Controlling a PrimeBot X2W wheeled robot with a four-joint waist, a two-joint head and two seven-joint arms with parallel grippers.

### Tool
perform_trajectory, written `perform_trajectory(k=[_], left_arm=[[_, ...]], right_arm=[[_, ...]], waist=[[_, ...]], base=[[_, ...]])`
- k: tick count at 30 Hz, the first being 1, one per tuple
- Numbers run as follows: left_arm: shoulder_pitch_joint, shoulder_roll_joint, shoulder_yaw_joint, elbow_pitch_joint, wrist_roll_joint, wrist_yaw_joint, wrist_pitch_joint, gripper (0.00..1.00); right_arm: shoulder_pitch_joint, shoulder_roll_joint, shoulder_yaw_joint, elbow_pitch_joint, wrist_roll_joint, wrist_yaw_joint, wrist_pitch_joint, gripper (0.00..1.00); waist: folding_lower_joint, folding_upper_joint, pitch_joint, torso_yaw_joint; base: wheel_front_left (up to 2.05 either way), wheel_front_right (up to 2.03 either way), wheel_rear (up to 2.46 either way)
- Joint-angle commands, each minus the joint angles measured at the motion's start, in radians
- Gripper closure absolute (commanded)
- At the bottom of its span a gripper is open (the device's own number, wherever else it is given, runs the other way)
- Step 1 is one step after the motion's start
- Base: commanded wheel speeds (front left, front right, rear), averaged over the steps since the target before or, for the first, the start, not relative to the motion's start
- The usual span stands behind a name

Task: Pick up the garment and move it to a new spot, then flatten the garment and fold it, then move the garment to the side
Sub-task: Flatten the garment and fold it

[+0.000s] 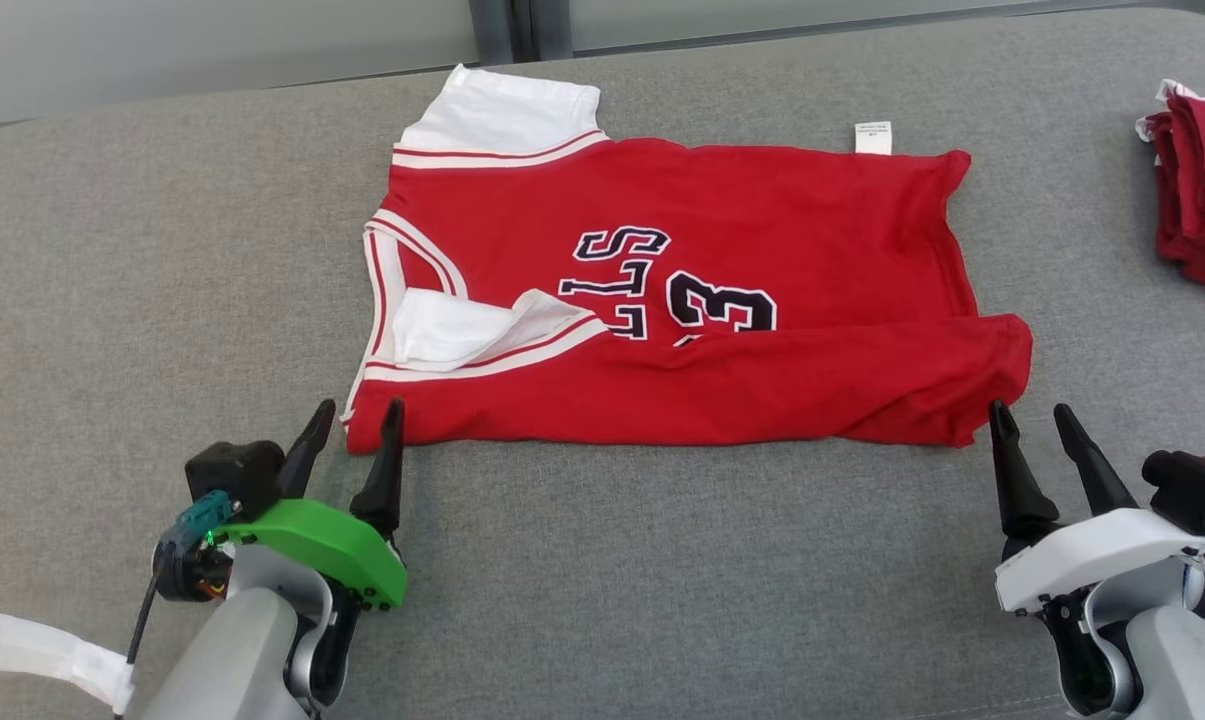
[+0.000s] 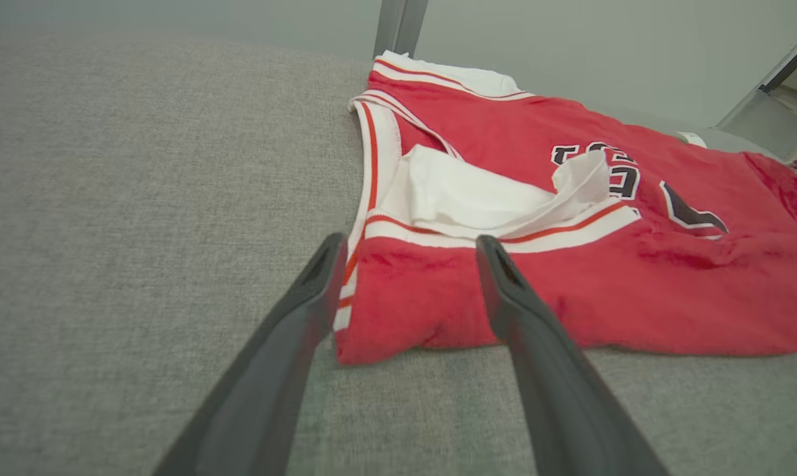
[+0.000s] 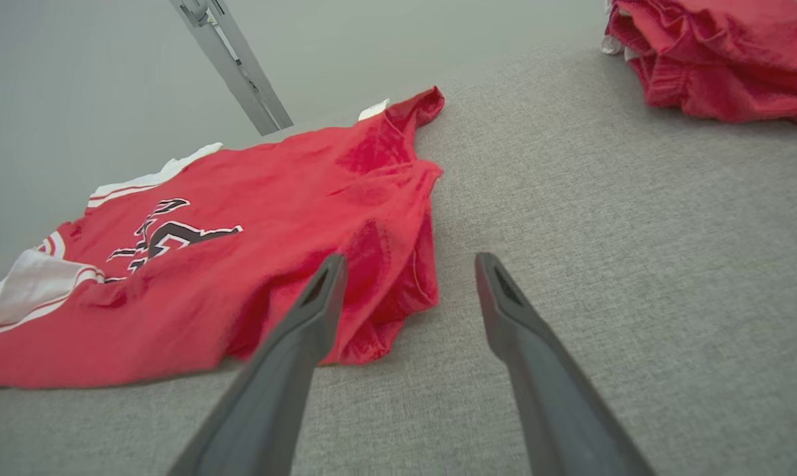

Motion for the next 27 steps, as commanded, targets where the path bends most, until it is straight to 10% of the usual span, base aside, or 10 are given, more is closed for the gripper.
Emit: perform_trajectory(k=[1, 13, 14, 15, 16, 27], left_arm=[[0.011, 0.009, -0.005, 0.003, 0.014, 0.008, -0.005, 0.00], [-0.082, -0.013, -0.035, 0.136, 0.012, -0.005, 0.055, 0.05], [-0.090, -0.018, -0.038, 0.150, 0.010, -0.009, 0.057, 0.52], [-0.100, -0.026, -0.034, 0.166, 0.003, -0.013, 0.051, 0.88], [-0.105, -0.030, -0.032, 0.176, 0.000, -0.016, 0.047, 1.00], [-0.049, -0.012, 0.045, 0.149, -0.029, -0.035, -0.008, 1.00]], right_arm=[[-0.008, 0.001, 0.007, 0.006, -0.015, -0.001, -0.001, 0.00], [-0.163, 0.003, 0.057, 0.199, -0.093, -0.001, 0.023, 0.00], [-0.174, 0.004, 0.061, 0.213, -0.090, -0.001, 0.017, 0.22], [-0.184, 0.005, 0.065, 0.228, -0.085, -0.001, 0.011, 0.63], [-0.189, 0.007, 0.069, 0.238, -0.079, -0.001, 0.004, 0.95], [-0.160, 0.001, 0.134, 0.249, -0.021, -0.001, -0.066, 1.00]], waist=[[0.0000, 0.0000, 0.003, 0.002], [0.0000, 0.0000, 0.053, 0.013], [0.0000, 0.0000, 0.055, 0.013], [0.0000, 0.0000, 0.056, 0.013], [0.0000, 0.0000, 0.056, 0.013], [0.0000, 0.0000, -0.038, 0.025]], base=[[0.00, 0.00, 0.00], [0.00, 0.00, 0.00], [0.00, 0.00, 0.00], [0.00, 0.00, 0.00], [0.00, 0.00, 0.00], [0.00, 0.00, 0.00]])
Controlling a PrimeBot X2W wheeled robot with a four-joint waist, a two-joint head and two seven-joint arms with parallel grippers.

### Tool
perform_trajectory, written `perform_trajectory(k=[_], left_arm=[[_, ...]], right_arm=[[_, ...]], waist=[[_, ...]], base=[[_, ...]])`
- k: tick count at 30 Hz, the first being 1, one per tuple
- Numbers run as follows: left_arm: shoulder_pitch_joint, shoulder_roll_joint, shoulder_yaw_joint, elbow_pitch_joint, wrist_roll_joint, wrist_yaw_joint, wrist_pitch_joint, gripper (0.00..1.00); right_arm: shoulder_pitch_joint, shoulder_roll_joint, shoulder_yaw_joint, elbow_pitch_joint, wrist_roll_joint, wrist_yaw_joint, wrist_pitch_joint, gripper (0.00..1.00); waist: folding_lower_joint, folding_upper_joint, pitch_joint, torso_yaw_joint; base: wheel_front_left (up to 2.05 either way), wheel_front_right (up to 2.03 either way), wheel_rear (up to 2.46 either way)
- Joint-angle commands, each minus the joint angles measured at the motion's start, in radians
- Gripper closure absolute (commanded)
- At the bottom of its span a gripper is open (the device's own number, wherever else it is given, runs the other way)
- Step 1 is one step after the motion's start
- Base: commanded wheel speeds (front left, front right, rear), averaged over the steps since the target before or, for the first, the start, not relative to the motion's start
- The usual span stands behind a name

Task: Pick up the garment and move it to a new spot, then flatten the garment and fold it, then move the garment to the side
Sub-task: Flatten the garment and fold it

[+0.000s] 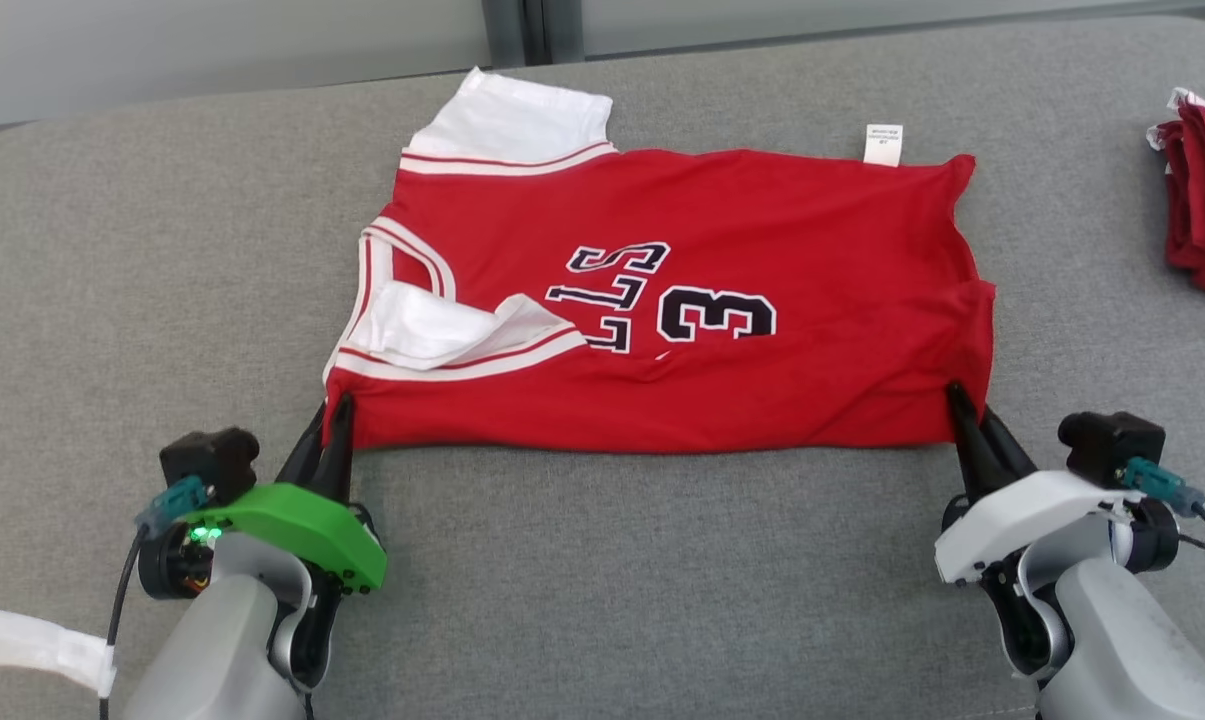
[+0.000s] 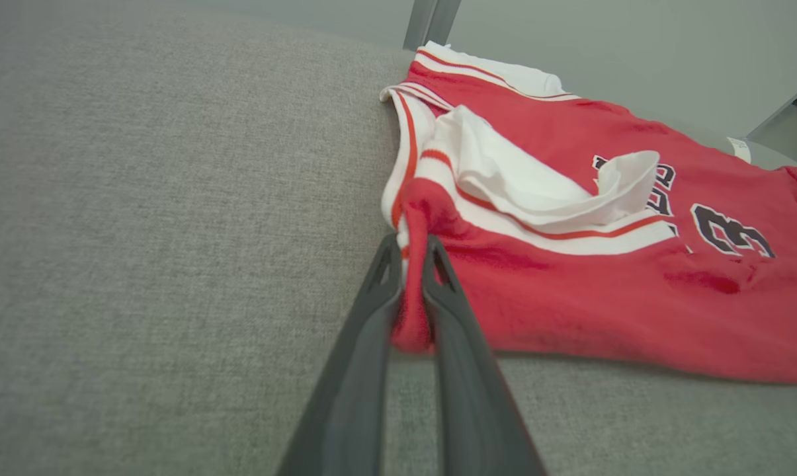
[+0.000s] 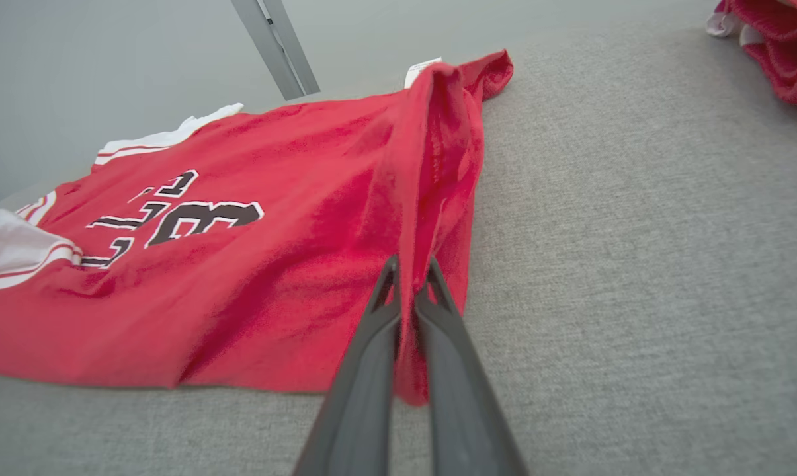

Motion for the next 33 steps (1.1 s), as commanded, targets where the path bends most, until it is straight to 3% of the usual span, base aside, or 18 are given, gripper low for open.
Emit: perform_trajectory(k=[1, 13, 21, 22, 23, 24, 33], left_arm=[[0.041, 0.015, 0.017, -0.025, -0.007, 0.005, -0.008, 1.00], [0.434, 0.032, 0.089, -0.355, 0.035, 0.099, -0.008, 1.00], [0.570, 0.041, 0.062, -0.499, 0.044, 0.148, 0.024, 1.00], [0.572, 0.040, 0.060, -0.507, 0.048, 0.153, 0.026, 0.55], [0.571, 0.038, 0.056, -0.514, 0.055, 0.159, 0.026, 0.00], [0.569, 0.036, 0.054, -0.518, 0.057, 0.163, 0.024, 0.00], [0.498, 0.057, 0.107, -0.566, 0.114, 0.184, -0.001, 0.00]], right_arm=[[0.034, -0.003, 0.013, -0.015, 0.011, -0.001, -0.004, 1.00], [0.332, -0.039, -0.012, -0.260, 0.044, -0.001, 0.091, 1.00], [0.493, 0.001, -0.080, -0.416, 0.033, -0.001, 0.218, 1.00], [0.500, 0.005, -0.084, -0.426, 0.026, -0.001, 0.225, 0.64], [0.503, 0.012, -0.090, -0.435, 0.018, -0.001, 0.231, 0.08], [0.507, 0.021, -0.096, -0.440, 0.015, -0.001, 0.232, 0.00], [0.454, 0.063, -0.156, -0.525, -0.058, -0.001, 0.159, 0.00]], waist=[[0.0000, 0.0000, -0.044, 0.015], [0.0000, 0.0000, -0.131, 0.062], [0.0000, 0.0000, -0.139, 0.077], [0.0000, 0.0000, -0.140, 0.077], [0.0000, 0.0000, -0.142, 0.077], [0.0000, 0.0000, -0.145, 0.077], [0.0000, 0.0000, -0.179, 0.065]], base=[[0.00, 0.00, 0.00], [0.00, 0.00, 0.00], [0.00, 0.00, 0.00], [0.00, 0.00, 0.00], [0.00, 0.00, 0.00], [0.00, 0.00, 0.00], [0.00, 0.00, 0.00]])
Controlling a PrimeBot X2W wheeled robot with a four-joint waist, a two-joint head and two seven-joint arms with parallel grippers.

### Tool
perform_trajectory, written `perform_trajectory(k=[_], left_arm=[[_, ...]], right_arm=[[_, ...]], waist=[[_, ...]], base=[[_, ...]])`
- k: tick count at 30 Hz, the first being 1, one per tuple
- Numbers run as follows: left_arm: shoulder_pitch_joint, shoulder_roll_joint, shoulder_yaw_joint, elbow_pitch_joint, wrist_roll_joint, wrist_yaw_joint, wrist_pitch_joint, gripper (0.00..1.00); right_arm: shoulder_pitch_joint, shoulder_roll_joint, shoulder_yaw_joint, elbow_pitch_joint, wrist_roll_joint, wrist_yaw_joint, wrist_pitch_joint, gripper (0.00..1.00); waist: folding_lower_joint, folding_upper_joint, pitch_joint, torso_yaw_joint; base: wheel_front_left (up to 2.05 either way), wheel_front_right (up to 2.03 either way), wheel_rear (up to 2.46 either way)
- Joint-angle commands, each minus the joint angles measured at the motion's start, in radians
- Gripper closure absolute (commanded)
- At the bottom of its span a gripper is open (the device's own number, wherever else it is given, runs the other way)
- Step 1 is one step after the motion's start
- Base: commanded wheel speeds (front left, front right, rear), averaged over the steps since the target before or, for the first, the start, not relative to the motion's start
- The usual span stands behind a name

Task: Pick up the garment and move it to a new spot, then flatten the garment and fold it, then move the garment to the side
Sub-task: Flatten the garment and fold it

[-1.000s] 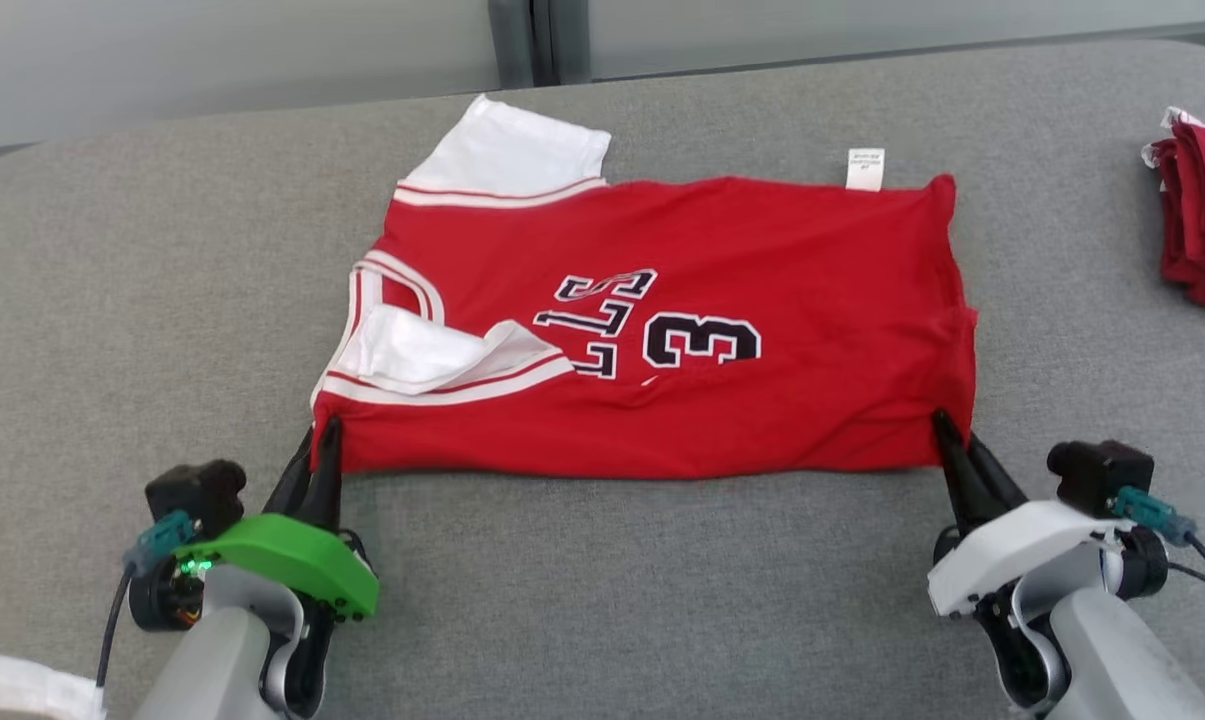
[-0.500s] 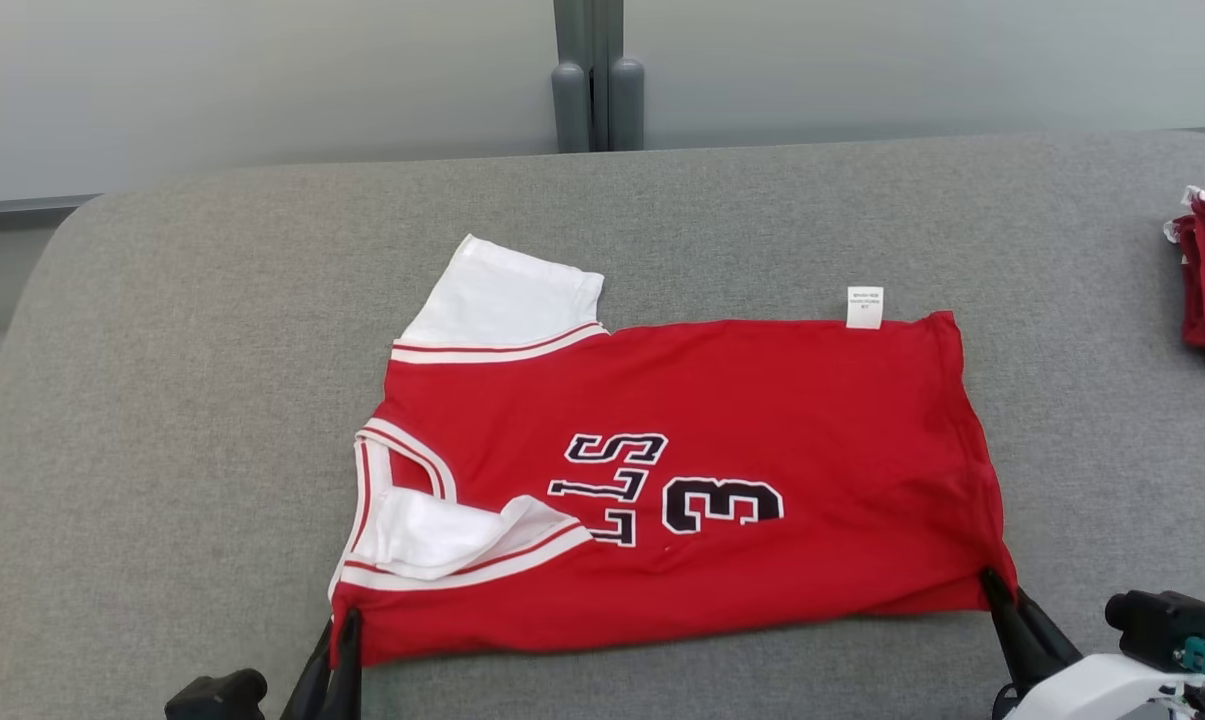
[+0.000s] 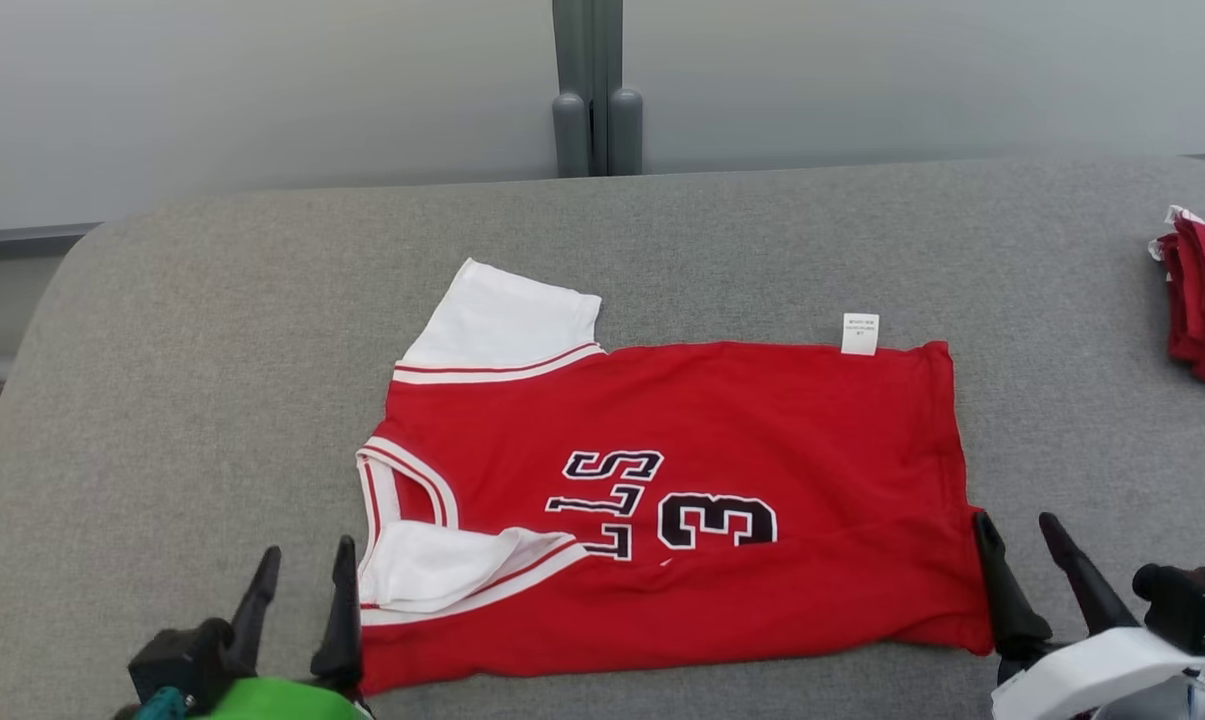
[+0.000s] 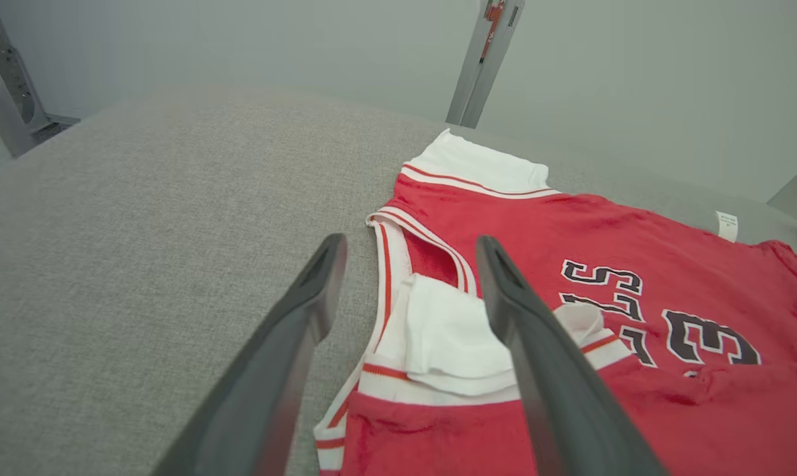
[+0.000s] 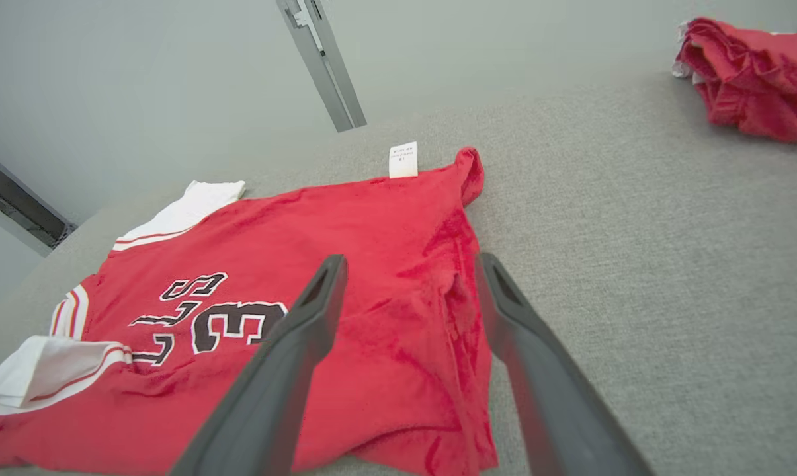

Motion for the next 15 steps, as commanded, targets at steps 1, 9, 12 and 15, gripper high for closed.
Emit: perform_trajectory(k=[1, 9, 12, 15], left_arm=[[-0.022, 0.015, 0.013, -0.011, 0.024, 0.009, -0.005, 0.00], [-0.089, 0.044, 0.055, -0.061, 0.095, 0.021, -0.009, 0.00], [-0.100, 0.046, 0.063, -0.067, 0.112, 0.024, -0.009, 0.00], [-0.087, 0.056, 0.070, -0.071, 0.133, 0.026, -0.009, 0.00]], right_arm=[[-0.020, 0.003, -0.004, -0.013, -0.015, -0.001, -0.014, 0.00], [-0.076, 0.012, 0.007, -0.070, -0.081, -0.001, -0.073, 0.00], [-0.075, 0.016, 0.013, -0.079, -0.099, -0.001, -0.088, 0.00], [-0.059, 0.023, 0.016, -0.084, -0.124, -0.001, -0.101, 0.00]], waist=[[0.0000, 0.0000, -0.010, -0.004], [0.0000, 0.0000, -0.036, -0.002], [0.0000, 0.0000, -0.045, 0.000], [0.0000, 0.0000, -0.055, -0.001]], base=[[0.00, 0.00, 0.00], [0.00, 0.00, 0.00], [0.00, 0.00, 0.00], [0.00, 0.00, 0.00]])
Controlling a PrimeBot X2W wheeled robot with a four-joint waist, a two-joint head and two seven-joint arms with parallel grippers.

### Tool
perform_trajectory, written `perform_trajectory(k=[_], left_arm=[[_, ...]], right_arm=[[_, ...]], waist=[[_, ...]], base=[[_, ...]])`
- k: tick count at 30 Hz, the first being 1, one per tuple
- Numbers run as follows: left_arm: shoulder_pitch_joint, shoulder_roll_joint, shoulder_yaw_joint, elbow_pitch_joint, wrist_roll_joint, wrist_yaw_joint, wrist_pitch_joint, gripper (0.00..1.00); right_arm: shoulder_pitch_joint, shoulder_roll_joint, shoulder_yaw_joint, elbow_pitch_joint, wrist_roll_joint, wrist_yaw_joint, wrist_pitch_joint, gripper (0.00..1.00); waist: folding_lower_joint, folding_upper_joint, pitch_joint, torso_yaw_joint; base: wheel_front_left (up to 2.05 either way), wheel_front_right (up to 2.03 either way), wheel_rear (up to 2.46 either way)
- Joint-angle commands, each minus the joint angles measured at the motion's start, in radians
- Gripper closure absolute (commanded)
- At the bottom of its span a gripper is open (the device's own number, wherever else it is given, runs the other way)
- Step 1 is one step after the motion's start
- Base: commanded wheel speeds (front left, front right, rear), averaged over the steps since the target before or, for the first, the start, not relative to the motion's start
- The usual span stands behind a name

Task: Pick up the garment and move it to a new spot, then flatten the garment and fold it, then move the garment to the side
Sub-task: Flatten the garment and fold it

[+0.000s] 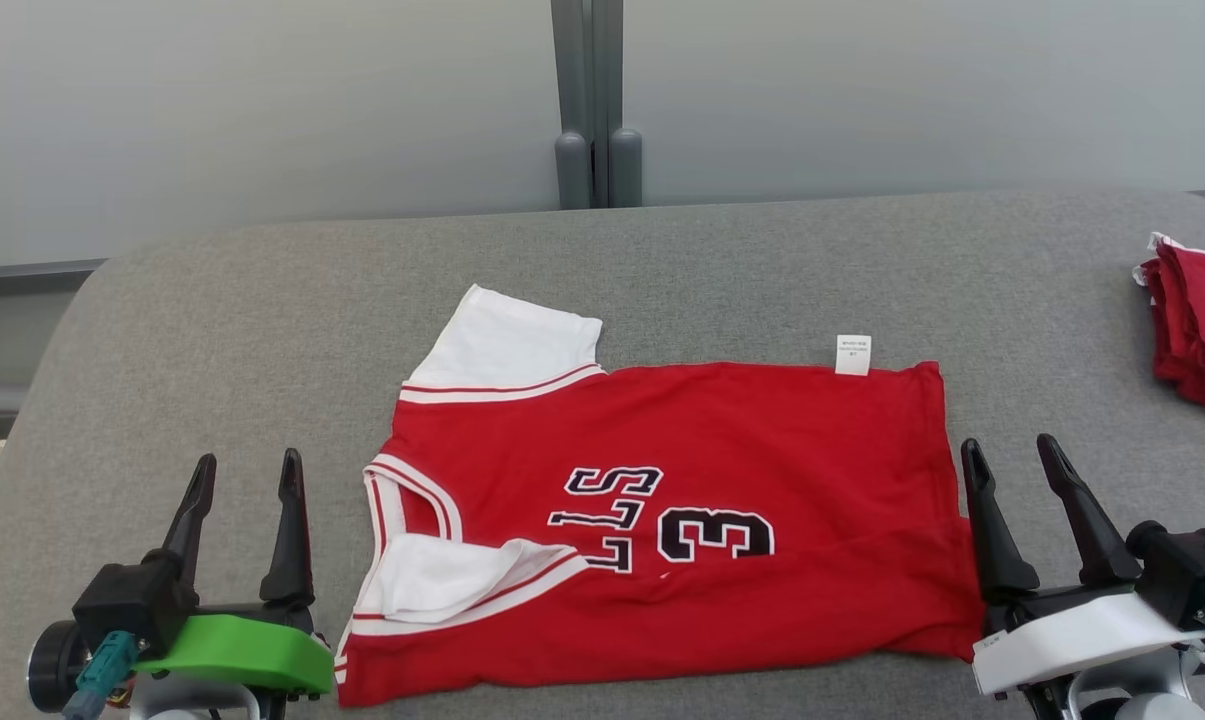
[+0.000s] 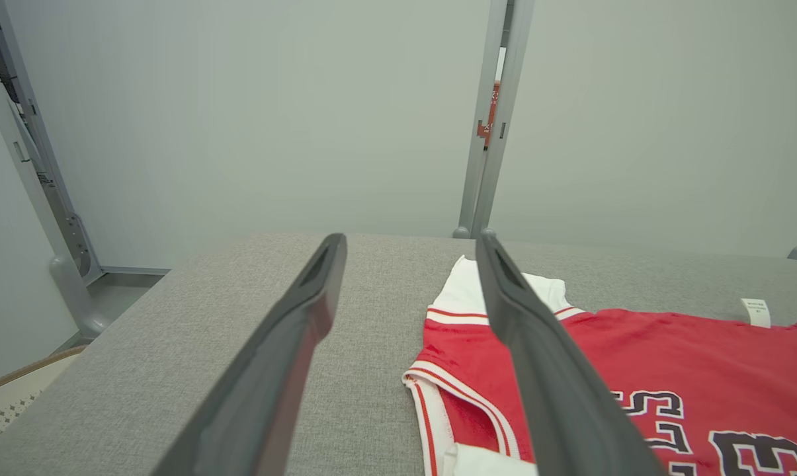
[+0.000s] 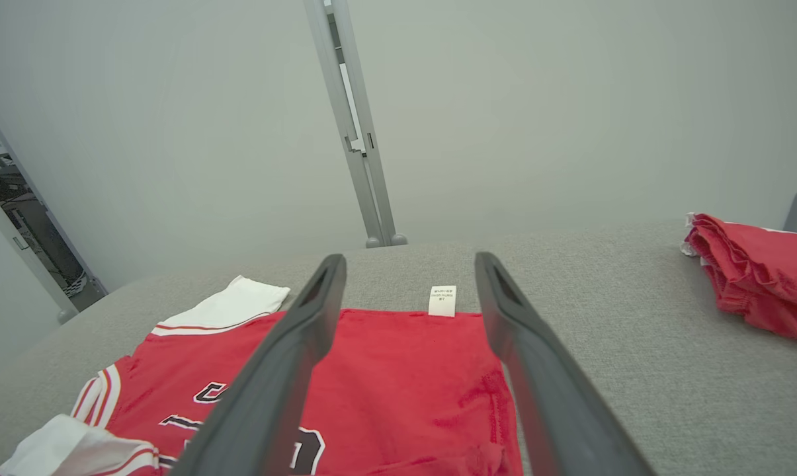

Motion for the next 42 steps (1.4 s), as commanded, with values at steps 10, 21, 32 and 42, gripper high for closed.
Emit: perform_trajectory(k=[10, 21, 32, 42], left_arm=[[0.081, 0.023, 0.044, -0.027, 0.007, 0.000, -0.005, 0.00], [0.136, -0.008, 0.057, -0.004, 0.022, -0.024, -0.005, 0.00], [0.137, -0.026, 0.072, 0.015, 0.037, -0.044, -0.005, 0.00], [0.131, -0.038, 0.085, 0.027, 0.054, -0.059, -0.005, 0.00]], right_arm=[[0.072, 0.013, -0.037, -0.012, -0.037, -0.001, -0.019, 0.00], [0.116, 0.029, -0.048, 0.016, -0.051, -0.001, -0.012, 0.00], [0.115, 0.037, -0.035, 0.029, -0.066, -0.001, 0.000, 0.00], [0.118, 0.041, -0.037, 0.028, -0.068, -0.001, 0.001, 0.00]], waist=[[0.0000, -0.0001, -0.020, 0.004], [0.0000, -0.0001, -0.029, 0.020], [0.0000, -0.0001, -0.032, 0.017], [0.0000, -0.0001, -0.027, 0.017]], base=[[0.00, 0.00, 0.00], [0.00, 0.00, 0.00], [0.00, 0.00, 0.00], [0.00, 0.00, 0.00]])
